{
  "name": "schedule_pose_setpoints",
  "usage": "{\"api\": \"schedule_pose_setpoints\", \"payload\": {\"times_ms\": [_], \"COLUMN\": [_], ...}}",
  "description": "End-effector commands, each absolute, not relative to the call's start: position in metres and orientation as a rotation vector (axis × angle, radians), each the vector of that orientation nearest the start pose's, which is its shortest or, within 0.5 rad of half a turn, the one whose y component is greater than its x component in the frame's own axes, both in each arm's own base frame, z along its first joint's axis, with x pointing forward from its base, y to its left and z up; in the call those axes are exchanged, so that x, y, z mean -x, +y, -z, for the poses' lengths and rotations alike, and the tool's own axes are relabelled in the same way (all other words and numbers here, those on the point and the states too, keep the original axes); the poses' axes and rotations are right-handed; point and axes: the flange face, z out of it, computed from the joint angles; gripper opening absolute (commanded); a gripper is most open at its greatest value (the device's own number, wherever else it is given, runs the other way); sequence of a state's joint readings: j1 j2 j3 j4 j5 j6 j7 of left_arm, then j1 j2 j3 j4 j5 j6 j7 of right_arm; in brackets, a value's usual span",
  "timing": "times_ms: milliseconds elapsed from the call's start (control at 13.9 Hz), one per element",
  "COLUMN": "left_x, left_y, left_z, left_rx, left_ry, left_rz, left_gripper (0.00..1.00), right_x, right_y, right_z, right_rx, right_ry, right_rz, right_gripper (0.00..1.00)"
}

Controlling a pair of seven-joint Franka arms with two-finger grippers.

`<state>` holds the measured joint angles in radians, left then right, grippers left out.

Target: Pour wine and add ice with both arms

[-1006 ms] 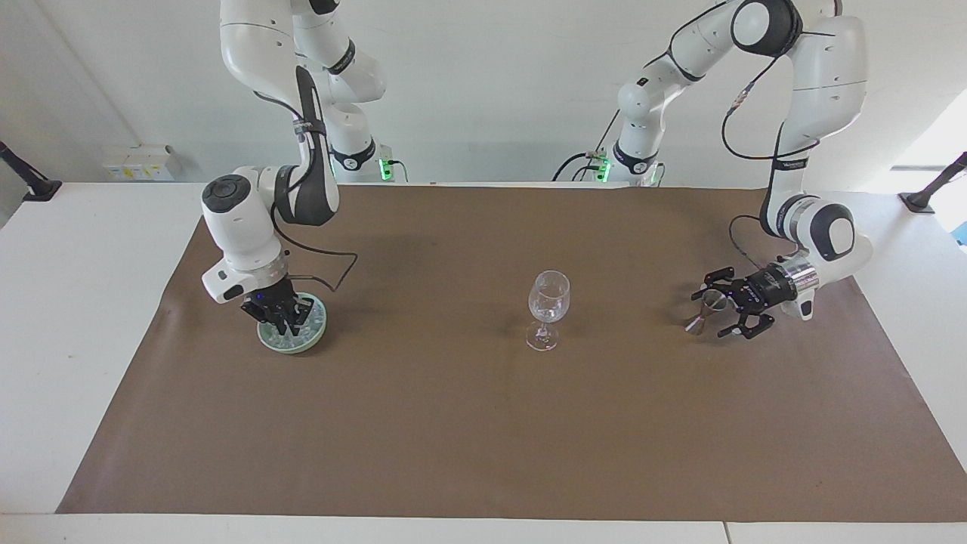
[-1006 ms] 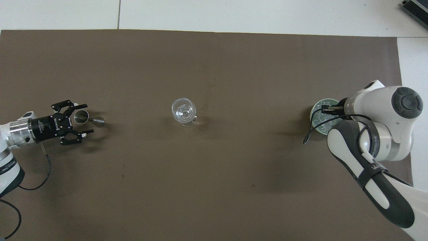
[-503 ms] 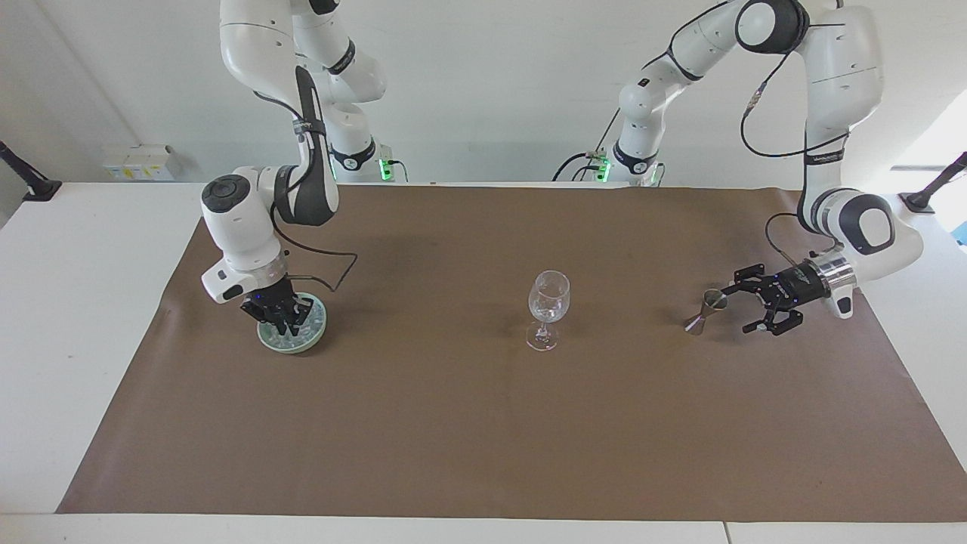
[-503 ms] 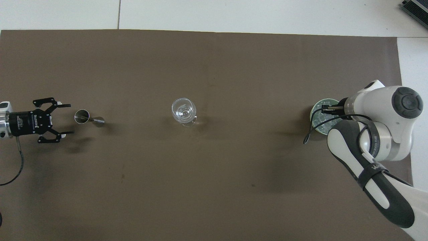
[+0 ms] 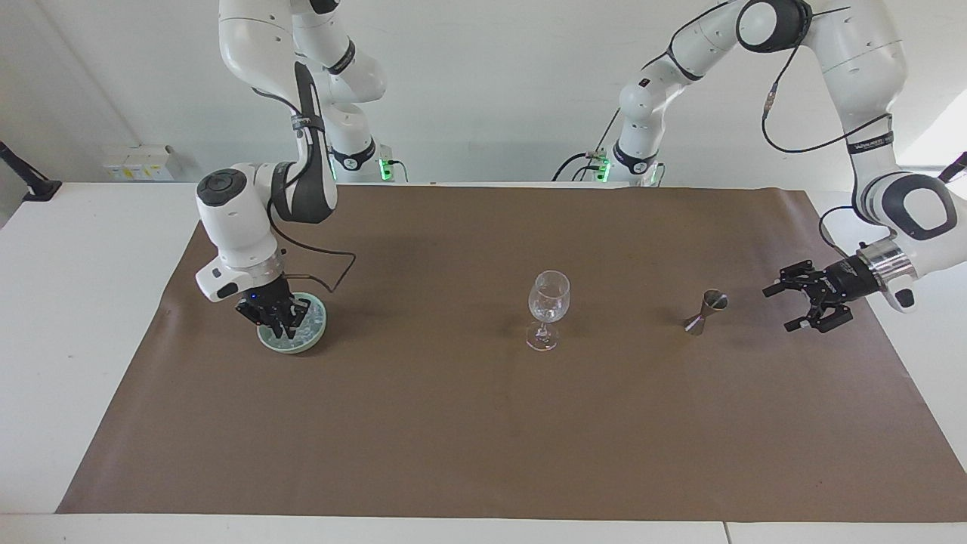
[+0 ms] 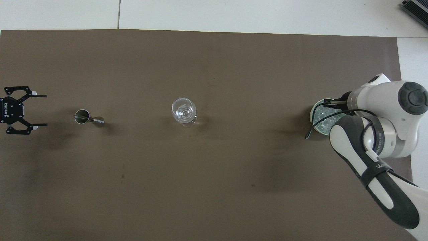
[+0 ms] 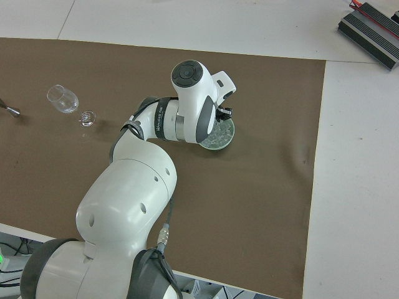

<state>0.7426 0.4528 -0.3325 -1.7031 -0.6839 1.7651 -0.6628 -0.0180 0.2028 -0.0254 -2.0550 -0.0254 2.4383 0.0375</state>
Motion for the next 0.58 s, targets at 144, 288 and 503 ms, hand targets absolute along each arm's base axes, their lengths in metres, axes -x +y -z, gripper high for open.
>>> {"api": "schedule_pose_setpoints", "payload": {"times_ms": [144, 288, 503], "left_x": [-0.597, -0.598, -0.602], "left_y": [0.225, 0.222, 0.21], "left_z": [-0.399, -0.426, -0.465], "left_rx": [-2.035, -2.064, -2.163], "left_ry": [1.441, 1.438, 1.422], "left_rz": [0.424, 0.329, 0.163], "left_gripper": [1.0, 1.0, 1.0], "right_x": [-0.606, -0.61, -0.6], "right_y": [-0.021, -0.018, -0.017], "right_z": [-0.398, -0.414, -0.445], "right_rx": [3.158, 3.16, 3.161], "right_ry": [0.103, 0.103, 0.11], "right_rz": [0.229, 0.202, 0.2], "right_gripper": [0.0, 0.0, 0.0]}}
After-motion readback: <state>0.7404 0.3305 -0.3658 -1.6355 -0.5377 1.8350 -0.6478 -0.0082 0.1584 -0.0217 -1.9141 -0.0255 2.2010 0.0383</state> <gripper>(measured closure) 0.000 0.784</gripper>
